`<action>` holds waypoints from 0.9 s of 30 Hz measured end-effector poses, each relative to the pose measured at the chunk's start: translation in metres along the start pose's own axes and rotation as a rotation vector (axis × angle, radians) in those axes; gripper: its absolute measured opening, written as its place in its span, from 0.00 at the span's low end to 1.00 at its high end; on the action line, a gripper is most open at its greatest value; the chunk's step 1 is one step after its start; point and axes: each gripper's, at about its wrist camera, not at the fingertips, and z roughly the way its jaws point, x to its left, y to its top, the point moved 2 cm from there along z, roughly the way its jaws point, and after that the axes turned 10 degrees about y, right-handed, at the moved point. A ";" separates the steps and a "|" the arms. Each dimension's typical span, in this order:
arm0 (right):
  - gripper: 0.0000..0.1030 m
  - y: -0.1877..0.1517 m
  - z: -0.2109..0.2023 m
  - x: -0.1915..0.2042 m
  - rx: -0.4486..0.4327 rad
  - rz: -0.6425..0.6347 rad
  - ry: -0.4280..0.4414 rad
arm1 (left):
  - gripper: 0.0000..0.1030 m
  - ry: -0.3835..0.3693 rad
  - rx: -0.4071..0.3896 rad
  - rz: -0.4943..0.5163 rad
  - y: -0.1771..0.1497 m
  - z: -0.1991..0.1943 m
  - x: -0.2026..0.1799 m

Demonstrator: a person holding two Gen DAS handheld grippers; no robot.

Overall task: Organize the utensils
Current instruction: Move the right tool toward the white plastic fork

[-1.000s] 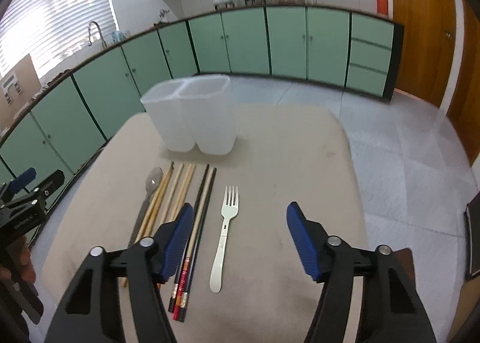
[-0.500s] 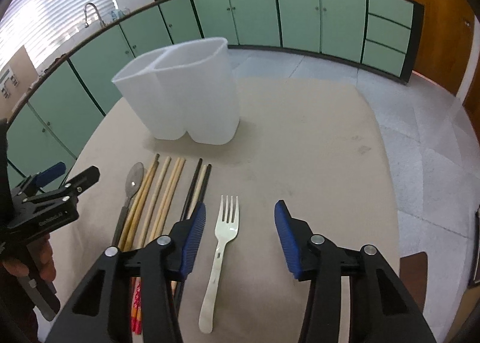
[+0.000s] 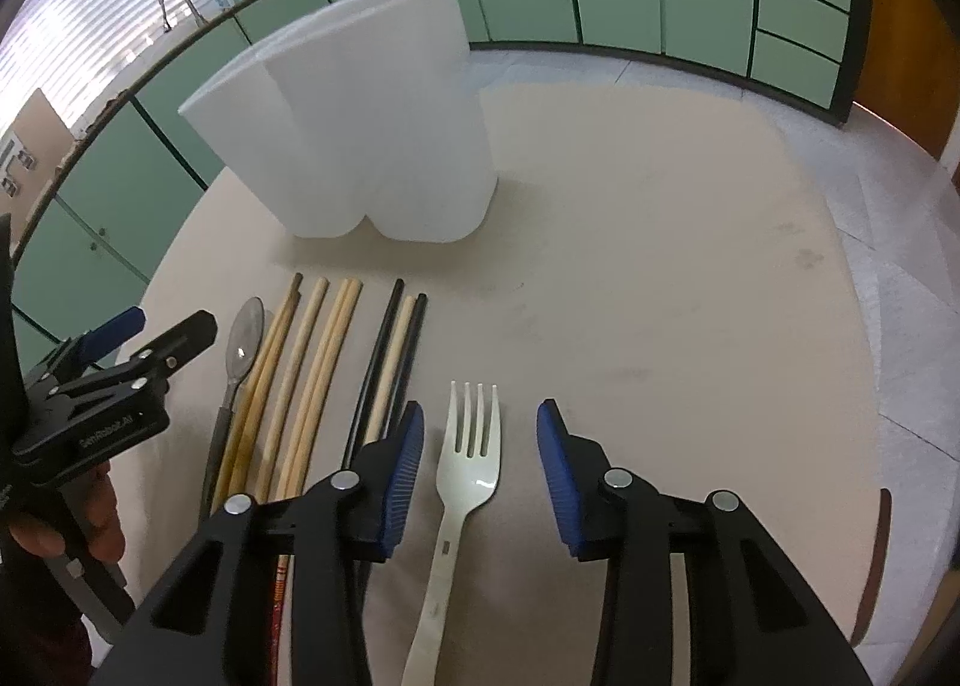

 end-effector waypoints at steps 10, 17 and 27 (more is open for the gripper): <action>0.23 0.008 0.006 -0.003 0.007 -0.001 0.029 | 0.93 0.001 -0.007 0.002 -0.003 0.001 -0.006; 0.22 0.012 0.009 -0.002 0.010 -0.014 0.038 | 0.93 0.003 -0.005 -0.002 -0.008 0.003 -0.004; 0.19 0.007 0.007 -0.005 -0.005 -0.025 0.044 | 0.93 0.009 -0.005 -0.001 -0.007 0.002 -0.005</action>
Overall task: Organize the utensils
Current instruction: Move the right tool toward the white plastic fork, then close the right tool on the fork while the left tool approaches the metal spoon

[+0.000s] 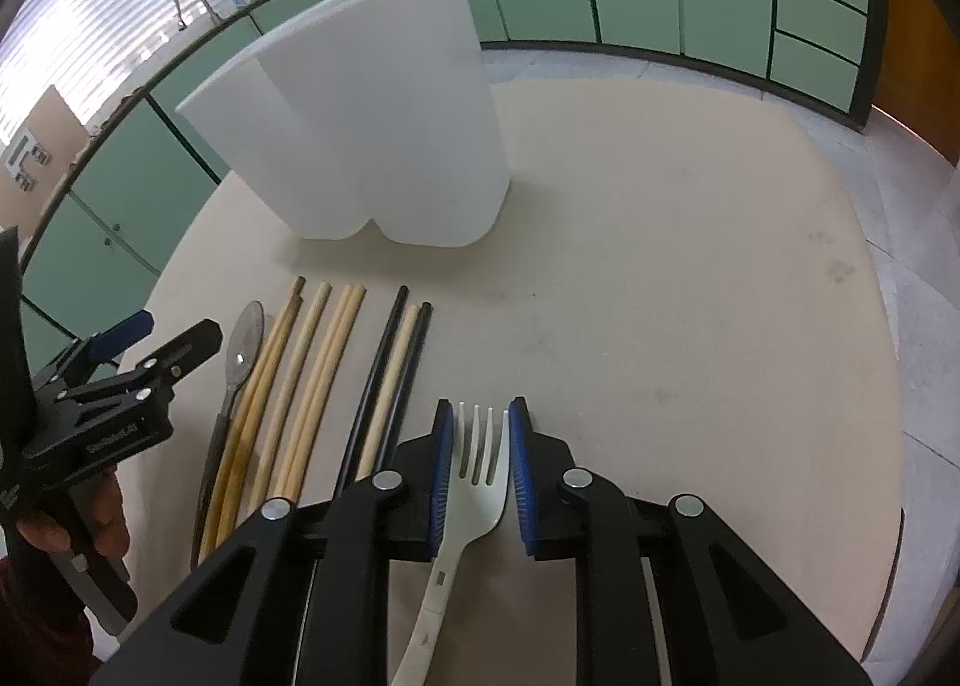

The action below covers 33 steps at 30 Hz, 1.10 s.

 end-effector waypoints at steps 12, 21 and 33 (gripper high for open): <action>0.31 -0.064 -0.034 0.014 -0.030 0.011 -0.041 | 0.93 -0.002 -0.002 -0.006 -0.048 -0.034 0.008; 0.31 -0.085 -0.052 0.027 -0.061 0.013 -0.066 | 0.93 -0.010 -0.004 -0.034 -0.084 -0.055 0.012; 0.31 -0.105 -0.063 0.037 -0.069 -0.002 -0.076 | 0.81 -0.006 0.036 -0.002 -0.110 -0.054 0.017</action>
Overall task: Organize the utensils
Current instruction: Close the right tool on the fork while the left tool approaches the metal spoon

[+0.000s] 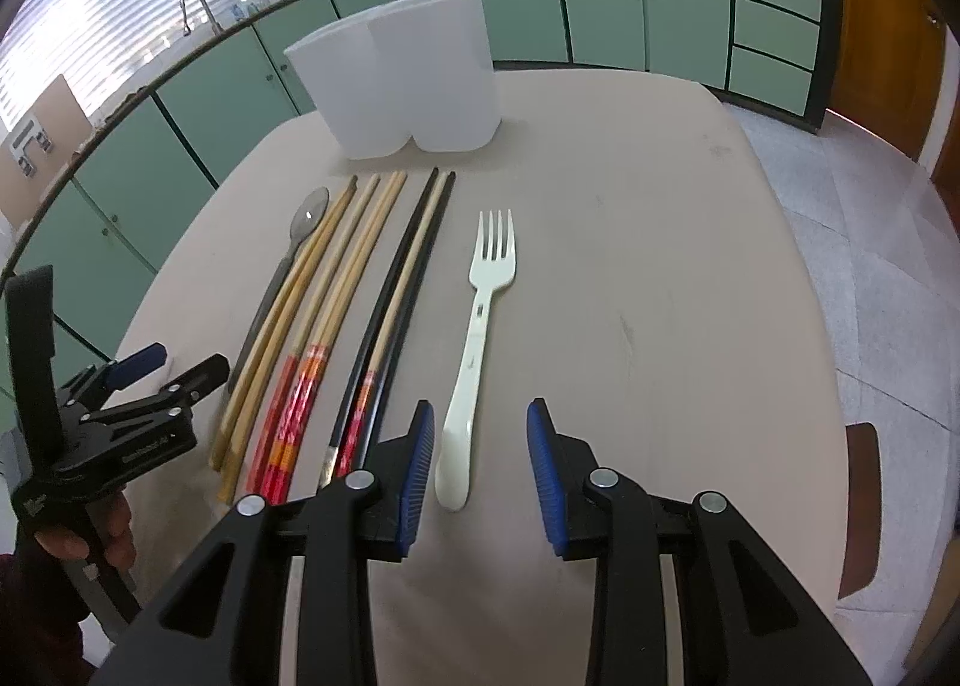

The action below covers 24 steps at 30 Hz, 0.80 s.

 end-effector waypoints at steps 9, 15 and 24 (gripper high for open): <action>0.31 -0.004 -0.002 0.000 0.001 -0.002 0.008 | 0.80 -0.013 0.003 0.030 -0.014 -0.005 -0.011; 0.31 -0.005 0.001 -0.003 0.005 0.011 0.005 | 0.80 -0.035 0.003 0.028 -0.011 -0.003 -0.017; 0.31 -0.013 0.004 -0.003 0.009 0.007 0.007 | 0.79 -0.043 -0.005 0.007 -0.009 0.002 -0.019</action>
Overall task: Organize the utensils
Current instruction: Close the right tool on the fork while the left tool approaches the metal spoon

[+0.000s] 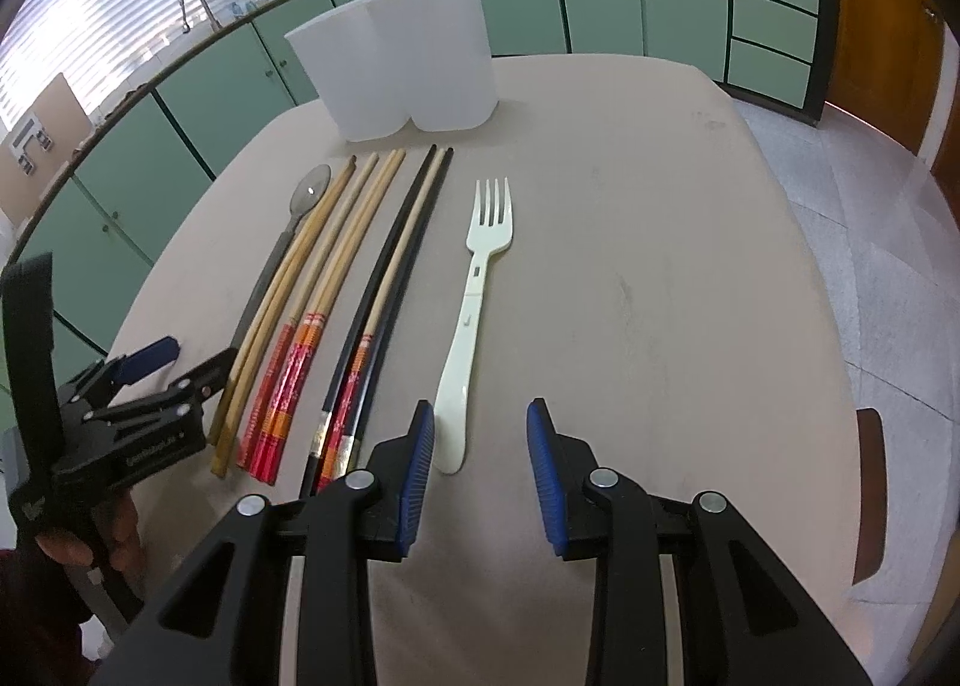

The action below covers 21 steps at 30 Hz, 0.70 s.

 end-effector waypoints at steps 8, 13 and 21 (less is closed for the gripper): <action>0.26 -0.015 -0.001 0.009 -0.020 -0.035 -0.013 | 0.55 -0.031 -0.022 0.011 0.000 -0.006 -0.009; 0.19 -0.021 0.001 0.016 -0.039 -0.051 -0.027 | 0.55 -0.030 -0.025 0.010 -0.002 -0.006 -0.010; 0.17 -0.019 0.004 0.019 -0.102 -0.053 -0.075 | 0.54 -0.025 -0.033 0.002 -0.002 -0.006 -0.011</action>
